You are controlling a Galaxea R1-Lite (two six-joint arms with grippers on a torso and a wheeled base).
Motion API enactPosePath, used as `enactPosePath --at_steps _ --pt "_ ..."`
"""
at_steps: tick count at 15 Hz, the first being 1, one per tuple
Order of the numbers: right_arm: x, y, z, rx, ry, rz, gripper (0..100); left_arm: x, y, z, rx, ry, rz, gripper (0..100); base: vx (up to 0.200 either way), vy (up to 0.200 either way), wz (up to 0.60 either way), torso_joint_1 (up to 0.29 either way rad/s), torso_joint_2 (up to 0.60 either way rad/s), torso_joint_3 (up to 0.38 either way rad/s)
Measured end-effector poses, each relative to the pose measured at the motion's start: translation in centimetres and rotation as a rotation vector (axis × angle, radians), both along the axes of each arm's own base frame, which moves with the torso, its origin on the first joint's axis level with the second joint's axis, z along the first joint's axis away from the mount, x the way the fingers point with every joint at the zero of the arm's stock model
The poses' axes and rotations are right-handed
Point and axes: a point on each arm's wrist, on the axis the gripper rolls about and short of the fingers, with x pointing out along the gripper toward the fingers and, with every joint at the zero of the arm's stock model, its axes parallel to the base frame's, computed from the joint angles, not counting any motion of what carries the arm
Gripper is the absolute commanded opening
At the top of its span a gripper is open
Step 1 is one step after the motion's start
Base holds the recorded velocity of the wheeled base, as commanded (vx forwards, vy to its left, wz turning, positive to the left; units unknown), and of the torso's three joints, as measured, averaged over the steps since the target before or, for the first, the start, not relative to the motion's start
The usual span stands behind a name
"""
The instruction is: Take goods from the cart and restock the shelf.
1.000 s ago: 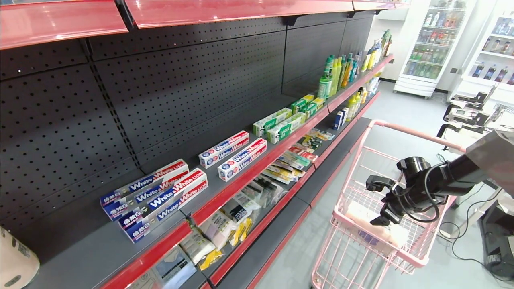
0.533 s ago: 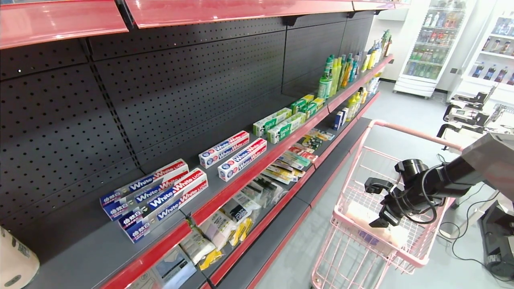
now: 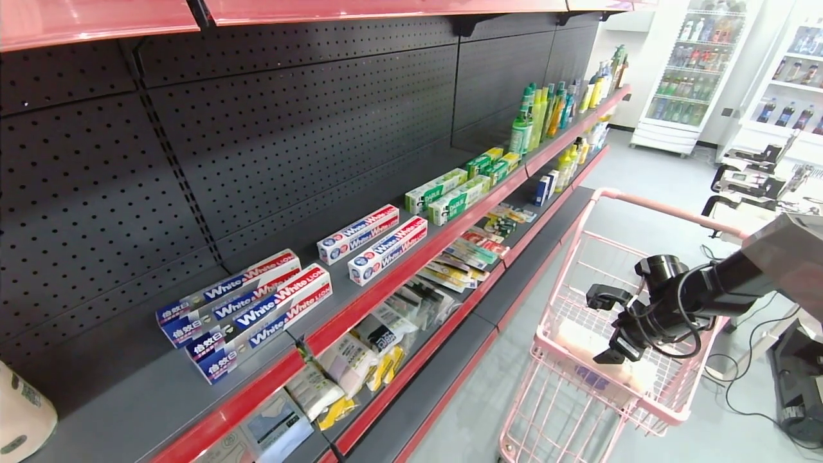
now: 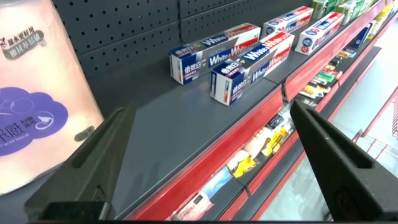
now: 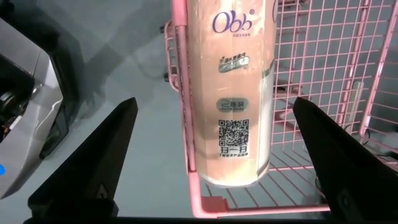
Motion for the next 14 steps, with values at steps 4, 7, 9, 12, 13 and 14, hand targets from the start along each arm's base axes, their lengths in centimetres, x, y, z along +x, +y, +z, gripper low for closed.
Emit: enactPosePath --at_steps 4,7,9,12,13,14 --pt "0.3 -0.6 0.3 -0.015 -0.019 0.015 100 0.0 0.0 0.0 0.0 0.0 0.0 100 0.0 0.0 0.0 -0.095 0.21 0.113" --pt "0.4 -1.0 0.2 -0.021 -0.021 0.015 100 0.0 0.0 0.0 0.0 0.0 0.0 100 0.0 0.0 0.0 -0.11 0.25 0.134" --pt "0.5 -1.2 0.2 -0.02 -0.024 0.012 100 0.0 0.0 0.0 0.0 0.0 0.0 100 0.0 0.0 0.0 -0.139 0.32 0.161" --pt "0.9 -1.4 0.2 -0.016 -0.038 0.012 100 0.0 0.0 0.0 0.0 0.0 0.0 100 0.0 0.0 0.0 -0.152 0.32 0.165" --pt "1.0 -1.6 0.2 -0.016 -0.042 0.009 100 0.0 0.0 0.0 0.0 0.001 0.0 100 0.0 0.0 0.0 -0.022 0.08 0.051" --pt "1.1 -1.7 0.2 -0.017 -0.044 0.006 100 0.0 0.0 0.0 0.0 0.001 0.0 100 0.0 0.0 0.0 0.0 0.0 0.0"
